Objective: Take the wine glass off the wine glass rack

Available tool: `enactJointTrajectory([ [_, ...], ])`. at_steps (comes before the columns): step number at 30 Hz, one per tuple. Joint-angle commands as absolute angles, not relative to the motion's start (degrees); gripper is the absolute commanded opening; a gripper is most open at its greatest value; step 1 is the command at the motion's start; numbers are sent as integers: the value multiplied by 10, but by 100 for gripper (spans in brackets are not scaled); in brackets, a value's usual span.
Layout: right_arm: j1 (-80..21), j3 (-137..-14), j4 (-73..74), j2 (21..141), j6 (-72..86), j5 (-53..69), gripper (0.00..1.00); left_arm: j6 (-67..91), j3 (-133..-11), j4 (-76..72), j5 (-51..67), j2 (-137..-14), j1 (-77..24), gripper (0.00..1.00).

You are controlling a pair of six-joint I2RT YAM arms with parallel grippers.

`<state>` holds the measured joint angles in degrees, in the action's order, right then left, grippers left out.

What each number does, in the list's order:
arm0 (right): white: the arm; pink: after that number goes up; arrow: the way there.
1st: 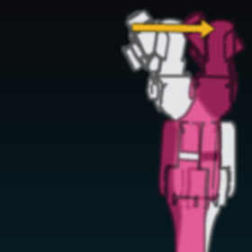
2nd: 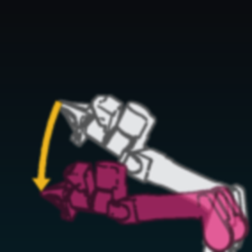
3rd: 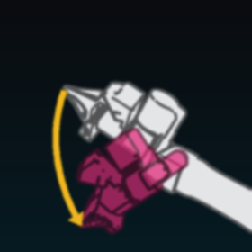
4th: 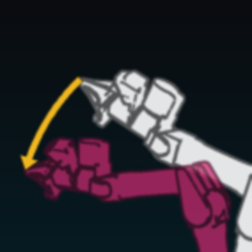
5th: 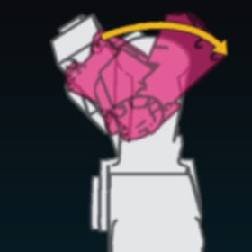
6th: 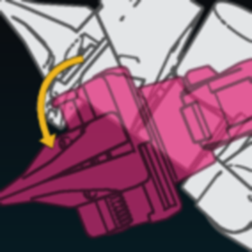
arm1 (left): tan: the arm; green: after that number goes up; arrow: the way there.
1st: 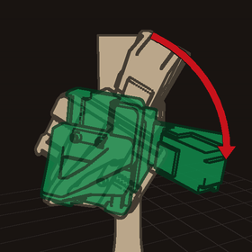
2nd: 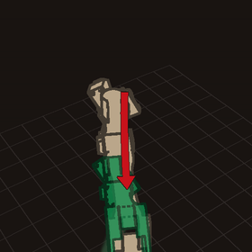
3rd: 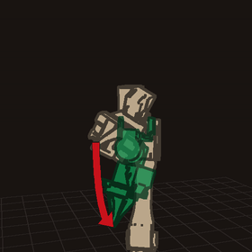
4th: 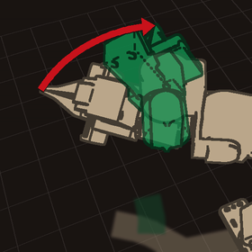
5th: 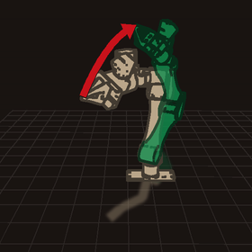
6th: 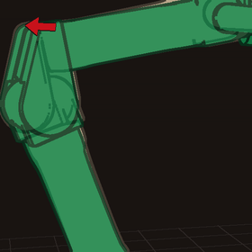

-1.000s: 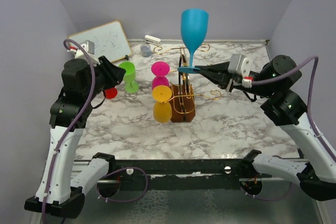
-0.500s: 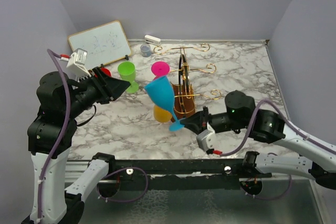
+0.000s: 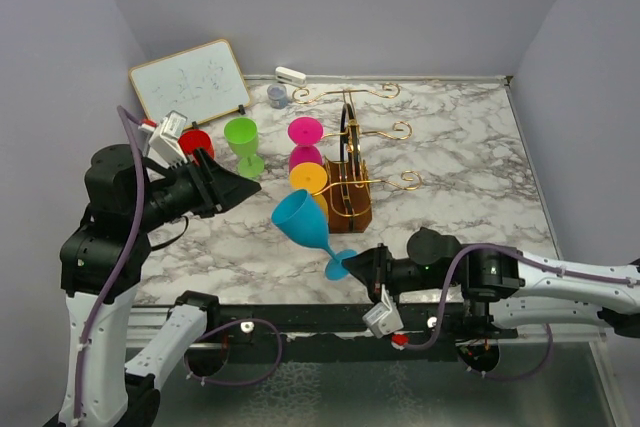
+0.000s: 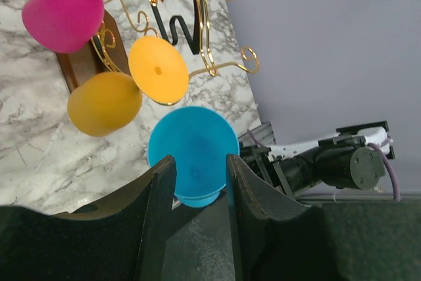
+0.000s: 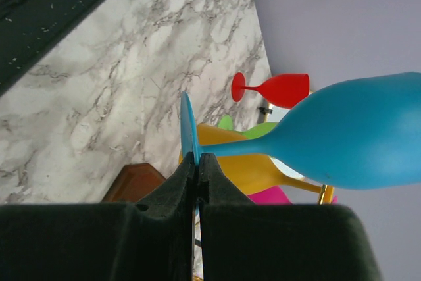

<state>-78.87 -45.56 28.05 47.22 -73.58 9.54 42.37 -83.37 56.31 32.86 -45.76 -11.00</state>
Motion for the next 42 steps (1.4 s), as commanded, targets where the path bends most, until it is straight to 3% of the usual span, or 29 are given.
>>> enactJointTrajectory([
  [1,-799,-427,191,462,-784,47,1,439,-805,575,396,-435,-112,39],
  [13,-811,-399,136,471,-833,28,1,444,-710,577,448,-394,-112,40],
  [38,-824,-377,131,481,-927,3,1,420,-643,572,456,-392,-112,45],
  [40,-824,-378,131,486,-927,3,1,416,-642,574,454,-394,-111,39],
  [42,-825,-378,128,487,-922,1,2,412,-643,576,453,-395,-111,24],
])
